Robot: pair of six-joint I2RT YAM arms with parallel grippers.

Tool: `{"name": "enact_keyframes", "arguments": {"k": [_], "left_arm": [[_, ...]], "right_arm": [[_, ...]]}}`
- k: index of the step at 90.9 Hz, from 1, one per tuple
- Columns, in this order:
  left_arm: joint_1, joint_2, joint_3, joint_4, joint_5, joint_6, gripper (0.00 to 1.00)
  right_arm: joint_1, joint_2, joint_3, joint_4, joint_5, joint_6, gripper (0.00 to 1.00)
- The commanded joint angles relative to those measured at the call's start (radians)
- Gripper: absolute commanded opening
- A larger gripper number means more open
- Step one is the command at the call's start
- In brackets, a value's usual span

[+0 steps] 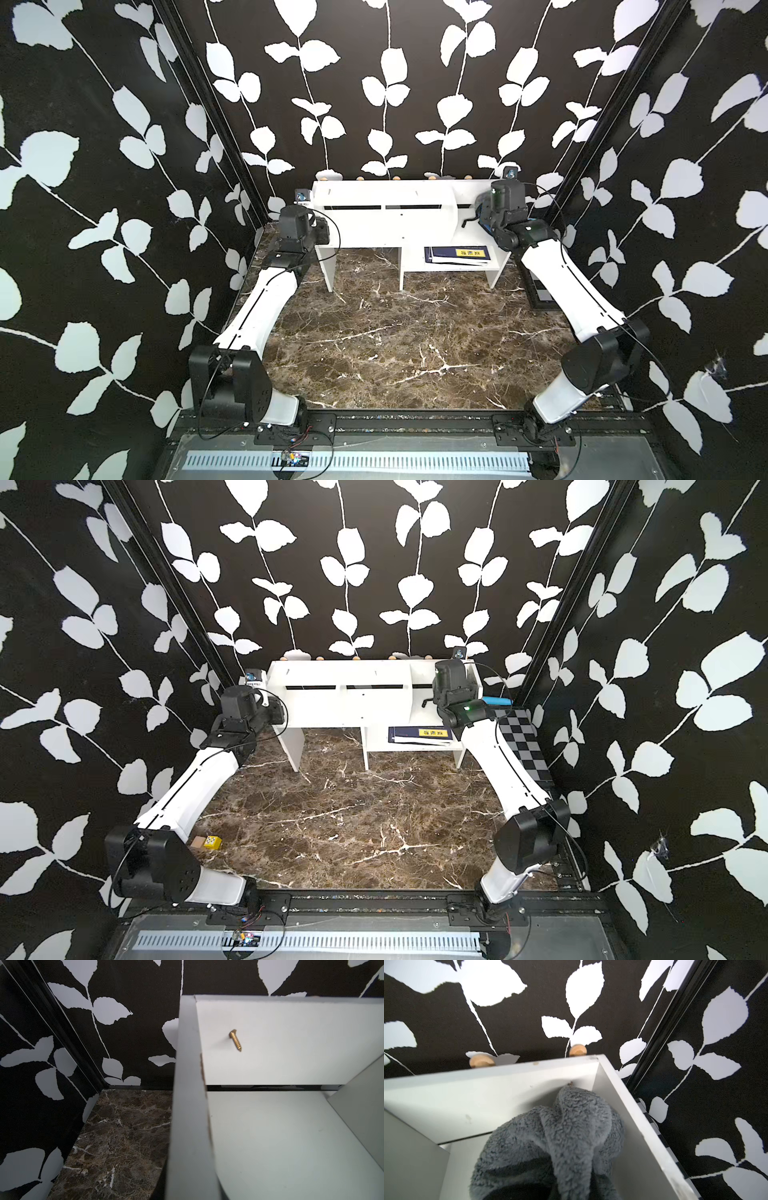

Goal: Wipe the bookshelf clean with a cloth
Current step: Wipe the dust from the shelf.

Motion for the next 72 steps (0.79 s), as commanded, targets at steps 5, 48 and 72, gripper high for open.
{"name": "enact_keyframes", "arguments": {"k": [5, 48, 72], "left_arm": [[0.038, 0.01, 0.011, -0.072, 0.002, -0.136, 0.0], [0.038, 0.015, 0.012, -0.072, 0.014, -0.136, 0.0], [0.038, 0.019, 0.012, -0.072, 0.016, -0.135, 0.0]], "right_arm": [[0.0, -0.065, -0.143, 0.05, -0.056, 0.039, 0.0], [0.031, 0.063, 0.022, 0.042, -0.454, 0.127, 0.0], [0.031, 0.084, 0.18, 0.054, -0.414, 0.129, 0.0]]}}
